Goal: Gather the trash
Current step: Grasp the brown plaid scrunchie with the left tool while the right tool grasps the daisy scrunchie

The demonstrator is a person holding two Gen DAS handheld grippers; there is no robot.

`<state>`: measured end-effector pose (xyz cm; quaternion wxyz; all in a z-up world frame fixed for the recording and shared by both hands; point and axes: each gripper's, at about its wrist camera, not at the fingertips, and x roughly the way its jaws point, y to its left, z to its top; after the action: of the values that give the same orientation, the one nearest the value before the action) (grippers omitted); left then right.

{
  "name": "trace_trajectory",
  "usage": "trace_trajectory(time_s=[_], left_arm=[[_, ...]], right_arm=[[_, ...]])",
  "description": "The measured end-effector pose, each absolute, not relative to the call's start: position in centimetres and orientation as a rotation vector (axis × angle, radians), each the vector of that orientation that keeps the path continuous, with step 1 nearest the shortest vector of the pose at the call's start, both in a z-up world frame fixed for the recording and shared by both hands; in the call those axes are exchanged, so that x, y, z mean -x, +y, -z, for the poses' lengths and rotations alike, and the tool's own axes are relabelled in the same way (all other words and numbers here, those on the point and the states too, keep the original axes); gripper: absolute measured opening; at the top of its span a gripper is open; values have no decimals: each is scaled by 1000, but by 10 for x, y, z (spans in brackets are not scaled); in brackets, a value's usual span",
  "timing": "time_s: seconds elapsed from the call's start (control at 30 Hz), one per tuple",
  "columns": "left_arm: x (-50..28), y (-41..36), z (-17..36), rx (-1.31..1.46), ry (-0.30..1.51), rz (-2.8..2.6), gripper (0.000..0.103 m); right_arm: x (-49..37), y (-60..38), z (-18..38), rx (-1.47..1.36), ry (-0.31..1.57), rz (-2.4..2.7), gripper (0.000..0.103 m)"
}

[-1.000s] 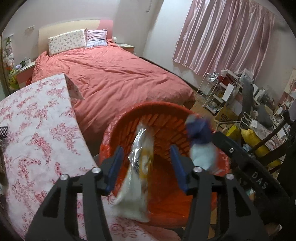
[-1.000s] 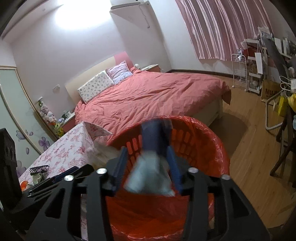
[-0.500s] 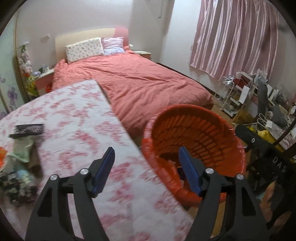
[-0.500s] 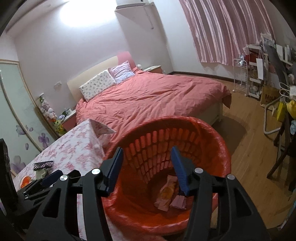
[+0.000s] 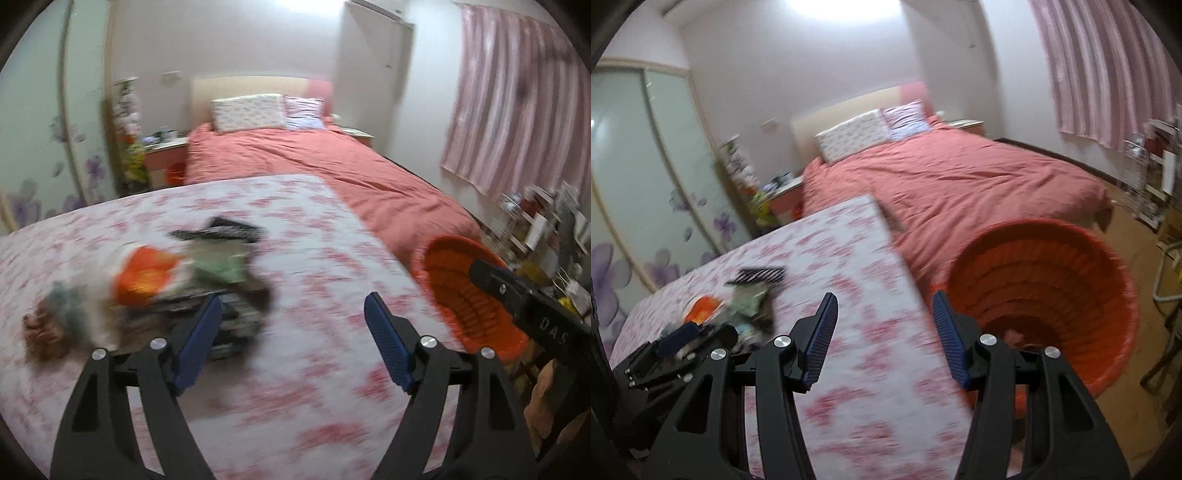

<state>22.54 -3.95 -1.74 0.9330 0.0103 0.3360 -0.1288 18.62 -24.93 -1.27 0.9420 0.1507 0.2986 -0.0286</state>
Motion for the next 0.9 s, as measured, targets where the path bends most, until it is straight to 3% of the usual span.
trace_trajectory(time_s=[0.43,0.63,0.8,0.9], left_arm=[[-228,156,35,96,718,-120,83],[-230,203,50,147,757,-186,83],[-234,214,60,165,787,-198,84],[-238,217,64,172,801,-198,85]], right_arm=[[-224,-117,35,-215,728,-188,63],[-240,-79,43,-183,743,-216,69],[-252,-61,54,-126,769,-198,69],[-256,-62,61,-115,796,-186,36]])
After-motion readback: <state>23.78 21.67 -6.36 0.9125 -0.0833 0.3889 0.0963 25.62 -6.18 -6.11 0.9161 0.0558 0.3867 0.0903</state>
